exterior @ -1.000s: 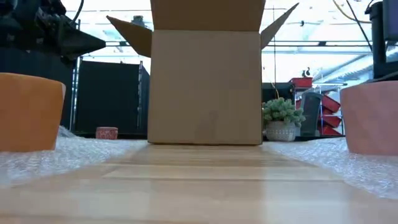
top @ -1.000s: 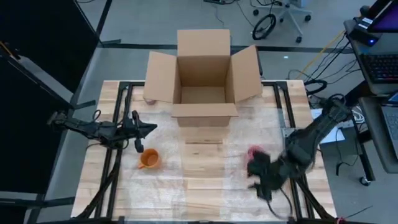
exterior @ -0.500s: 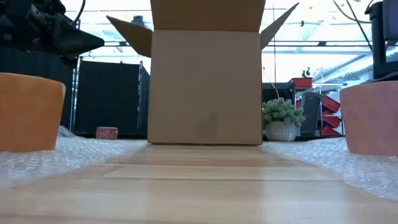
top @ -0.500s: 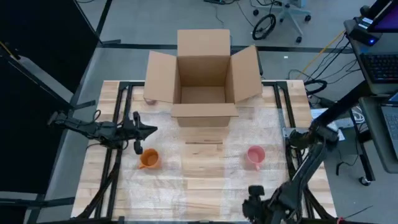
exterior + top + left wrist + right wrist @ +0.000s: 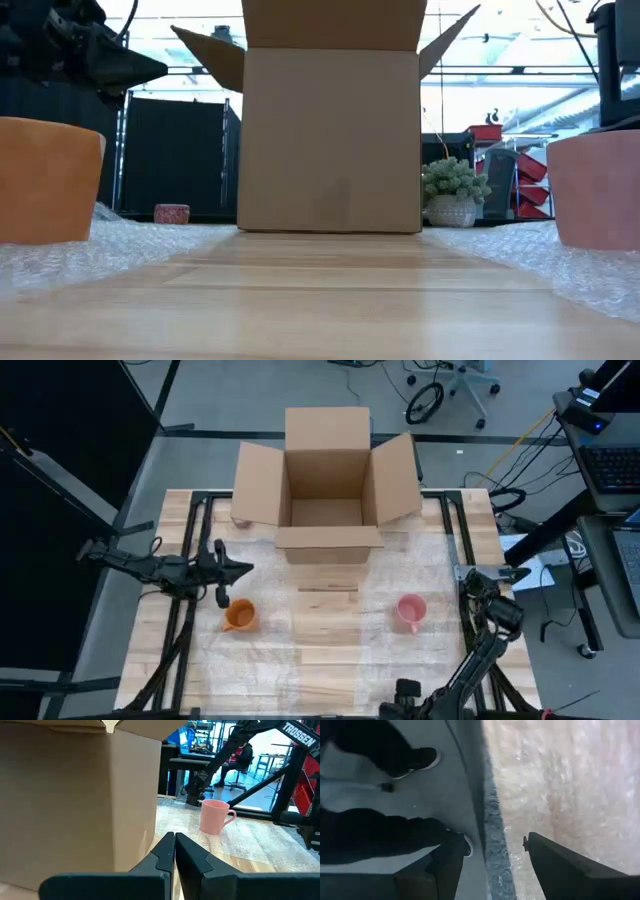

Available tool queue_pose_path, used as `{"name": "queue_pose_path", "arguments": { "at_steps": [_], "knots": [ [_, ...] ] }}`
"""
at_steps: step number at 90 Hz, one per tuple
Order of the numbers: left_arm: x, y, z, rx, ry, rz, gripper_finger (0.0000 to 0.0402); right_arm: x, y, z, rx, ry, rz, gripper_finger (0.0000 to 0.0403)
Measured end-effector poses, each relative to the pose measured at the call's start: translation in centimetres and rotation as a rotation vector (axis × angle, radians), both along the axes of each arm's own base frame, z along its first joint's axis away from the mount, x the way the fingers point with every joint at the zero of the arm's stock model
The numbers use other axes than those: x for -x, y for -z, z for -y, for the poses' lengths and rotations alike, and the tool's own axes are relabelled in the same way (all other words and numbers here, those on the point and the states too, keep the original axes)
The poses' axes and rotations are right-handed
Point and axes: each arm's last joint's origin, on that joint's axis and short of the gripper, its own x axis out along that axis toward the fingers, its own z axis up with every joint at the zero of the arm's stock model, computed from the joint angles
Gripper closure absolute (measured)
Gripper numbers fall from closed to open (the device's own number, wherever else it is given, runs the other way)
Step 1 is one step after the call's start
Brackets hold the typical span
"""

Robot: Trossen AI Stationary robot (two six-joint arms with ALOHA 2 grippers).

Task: Wrap mug
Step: Wrap the pink cup with bubble wrap

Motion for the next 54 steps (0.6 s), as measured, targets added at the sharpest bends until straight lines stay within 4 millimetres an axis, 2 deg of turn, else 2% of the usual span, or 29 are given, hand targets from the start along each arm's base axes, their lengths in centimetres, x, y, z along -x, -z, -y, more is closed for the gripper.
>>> {"name": "queue_pose_path", "arguments": {
  "at_steps": [12,31,41,54],
  "knots": [
    [0.0,0.3,0.0,-0.004,0.0,-0.033,0.0402,0.7,1.1,0.0,0.042,0.074,-0.046,0.02],
    [0.0,0.5,0.0,-0.007,0.002,-0.05,0.0402,1.2,1.6,-0.1,0.059,0.129,-0.075,0.021],
    [0.0,0.5,0.0,-0.007,0.002,-0.049,0.0402,1.2,1.7,-0.1,0.065,0.128,-0.085,0.0246],
    [0.0,0.5,0.0,-0.007,0.002,-0.048,0.0402,1.3,1.7,-0.2,0.054,0.113,-0.092,0.0318]
  ]
}}
